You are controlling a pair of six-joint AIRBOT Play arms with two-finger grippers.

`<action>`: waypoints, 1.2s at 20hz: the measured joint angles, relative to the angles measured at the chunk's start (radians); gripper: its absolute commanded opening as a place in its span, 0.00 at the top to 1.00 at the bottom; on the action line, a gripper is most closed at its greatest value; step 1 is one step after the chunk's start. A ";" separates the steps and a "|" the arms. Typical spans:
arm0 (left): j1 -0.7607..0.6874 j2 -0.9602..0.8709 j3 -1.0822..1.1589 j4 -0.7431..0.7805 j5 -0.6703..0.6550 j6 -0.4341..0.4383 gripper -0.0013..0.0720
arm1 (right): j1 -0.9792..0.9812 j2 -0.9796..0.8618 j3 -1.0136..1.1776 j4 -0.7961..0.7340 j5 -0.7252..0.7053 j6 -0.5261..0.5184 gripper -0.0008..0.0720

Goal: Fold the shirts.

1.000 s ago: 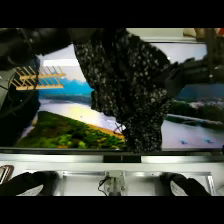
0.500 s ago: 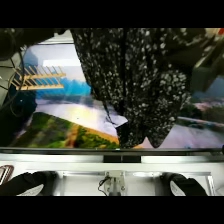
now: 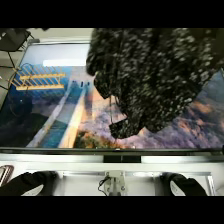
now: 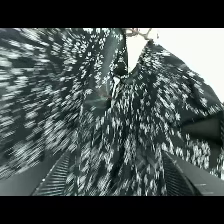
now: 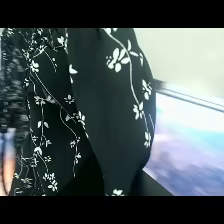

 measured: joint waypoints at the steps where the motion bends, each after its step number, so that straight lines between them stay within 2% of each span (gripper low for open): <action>1: 0.000 0.005 0.000 0.021 0.000 0.005 0.04 | 0.000 0.000 0.000 -0.098 -0.013 0.039 0.94; 5: 0.000 0.006 -0.002 0.077 -0.006 0.016 0.05 | -0.071 -0.003 0.000 -0.428 -0.072 0.197 0.95; 8: 0.000 -0.004 -0.002 0.109 -0.034 0.019 0.05 | -0.238 -0.018 0.000 -0.499 -0.117 0.286 0.95; 14: 0.000 -0.023 -0.002 0.173 -0.091 0.018 0.05 | -0.634 -0.065 0.000 -0.393 -0.209 0.360 0.94; 17: 0.000 -0.025 -0.002 0.209 -0.108 -0.013 0.05 | -0.801 -0.089 0.000 -0.312 -0.234 0.378 0.94; 24: 0.000 -0.027 -0.002 0.244 -0.137 -0.056 0.05 | -1.049 -0.148 0.000 -0.145 -0.276 0.338 0.94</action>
